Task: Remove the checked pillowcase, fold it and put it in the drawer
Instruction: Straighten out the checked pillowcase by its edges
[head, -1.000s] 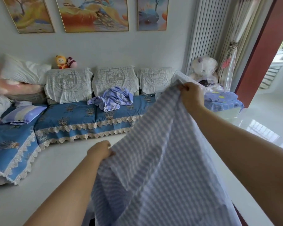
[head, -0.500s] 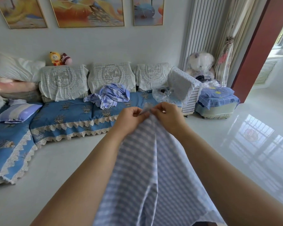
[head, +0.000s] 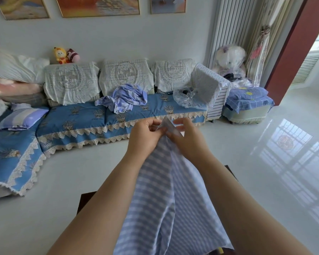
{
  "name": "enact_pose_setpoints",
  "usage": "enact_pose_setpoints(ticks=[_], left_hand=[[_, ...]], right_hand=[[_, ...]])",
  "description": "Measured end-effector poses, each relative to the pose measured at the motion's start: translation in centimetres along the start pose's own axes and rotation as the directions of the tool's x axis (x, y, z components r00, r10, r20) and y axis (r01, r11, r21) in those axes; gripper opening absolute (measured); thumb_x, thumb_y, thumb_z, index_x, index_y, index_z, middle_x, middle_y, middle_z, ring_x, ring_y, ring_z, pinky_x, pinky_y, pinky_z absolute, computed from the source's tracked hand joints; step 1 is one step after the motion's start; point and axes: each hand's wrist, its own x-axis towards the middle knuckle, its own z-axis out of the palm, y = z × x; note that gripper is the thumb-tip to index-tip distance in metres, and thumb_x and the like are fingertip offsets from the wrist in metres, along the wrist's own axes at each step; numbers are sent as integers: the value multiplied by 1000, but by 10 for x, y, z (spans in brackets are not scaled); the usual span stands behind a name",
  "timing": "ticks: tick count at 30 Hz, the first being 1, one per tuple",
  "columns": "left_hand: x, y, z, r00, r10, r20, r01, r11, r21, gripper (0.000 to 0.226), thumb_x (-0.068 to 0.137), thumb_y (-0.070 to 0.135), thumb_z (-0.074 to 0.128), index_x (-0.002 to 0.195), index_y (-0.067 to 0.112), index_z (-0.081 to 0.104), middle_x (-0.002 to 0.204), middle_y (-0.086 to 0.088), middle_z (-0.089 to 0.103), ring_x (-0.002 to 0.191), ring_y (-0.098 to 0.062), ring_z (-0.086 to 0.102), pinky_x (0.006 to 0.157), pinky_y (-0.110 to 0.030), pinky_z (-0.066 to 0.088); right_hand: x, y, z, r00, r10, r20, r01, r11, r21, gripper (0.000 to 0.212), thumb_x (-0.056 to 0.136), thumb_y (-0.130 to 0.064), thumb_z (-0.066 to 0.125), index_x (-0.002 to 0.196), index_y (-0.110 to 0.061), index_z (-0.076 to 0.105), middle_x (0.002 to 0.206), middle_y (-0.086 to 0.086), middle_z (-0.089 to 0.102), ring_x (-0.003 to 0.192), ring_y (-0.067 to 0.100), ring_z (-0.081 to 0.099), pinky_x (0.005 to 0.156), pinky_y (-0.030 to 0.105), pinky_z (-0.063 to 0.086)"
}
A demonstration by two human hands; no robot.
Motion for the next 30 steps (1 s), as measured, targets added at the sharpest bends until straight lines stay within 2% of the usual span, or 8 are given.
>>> enact_pose_setpoints(ticks=[3,8,10,12,19,23,27,30], left_hand=[[-2,7,0,995,68,68,-74,992,101,17,88,23,67,103,20,72,90,1,74,82,-11,68,76,-26,53],[2,5,-9,953,-29,302,4,996,85,26,86,40,62,90,16,73,90,-17,72,83,-28,68,84,-48,54],[2,6,-14,933,-60,356,51,998,33,18,88,30,65,93,15,74,90,-13,74,87,-25,70,87,-45,54],[2,8,-17,915,-71,397,78,997,0,14,90,21,64,96,14,74,92,-8,75,90,-20,70,85,-34,55],[-1,6,-16,922,-105,373,126,992,-32,14,89,27,66,87,15,73,81,-1,71,77,-11,65,83,-35,54],[0,8,-19,911,-104,399,126,991,-31,15,91,28,63,95,19,74,92,-5,74,91,-19,70,88,-34,55],[-1,8,-21,939,-89,332,107,994,-35,14,87,31,67,78,22,73,77,0,70,74,-12,65,80,-32,53],[-3,8,-22,950,-80,300,92,995,-28,17,87,30,67,72,22,71,70,3,67,68,-10,61,75,-32,52]], right_hand=[[-10,-1,11,990,-71,-123,72,997,3,28,88,-28,62,115,-21,56,114,-1,65,102,19,60,83,36,49],[-11,9,2,986,-64,-154,73,996,55,25,84,-35,67,106,-26,62,101,-13,64,94,7,59,80,28,47],[-6,12,-3,995,-66,-78,73,994,86,8,83,-30,69,88,-27,65,80,-15,62,79,5,58,73,28,45],[-5,13,-3,998,-49,-34,54,986,155,14,83,-26,69,72,-27,61,64,-12,57,60,3,51,63,27,41],[-2,13,-2,999,29,34,-35,983,181,39,87,-33,65,67,-2,56,52,-4,40,49,10,34,53,26,30],[-5,10,-3,996,24,90,-45,970,240,31,89,-26,64,66,-8,54,51,-6,38,46,7,32,51,24,30],[-6,5,-7,992,-3,127,-24,977,210,26,91,-26,62,66,-17,62,53,-2,48,50,12,40,57,27,37],[-5,5,-7,991,-20,129,-4,983,186,30,91,-28,61,77,-2,66,59,6,50,54,16,42,58,28,36]])
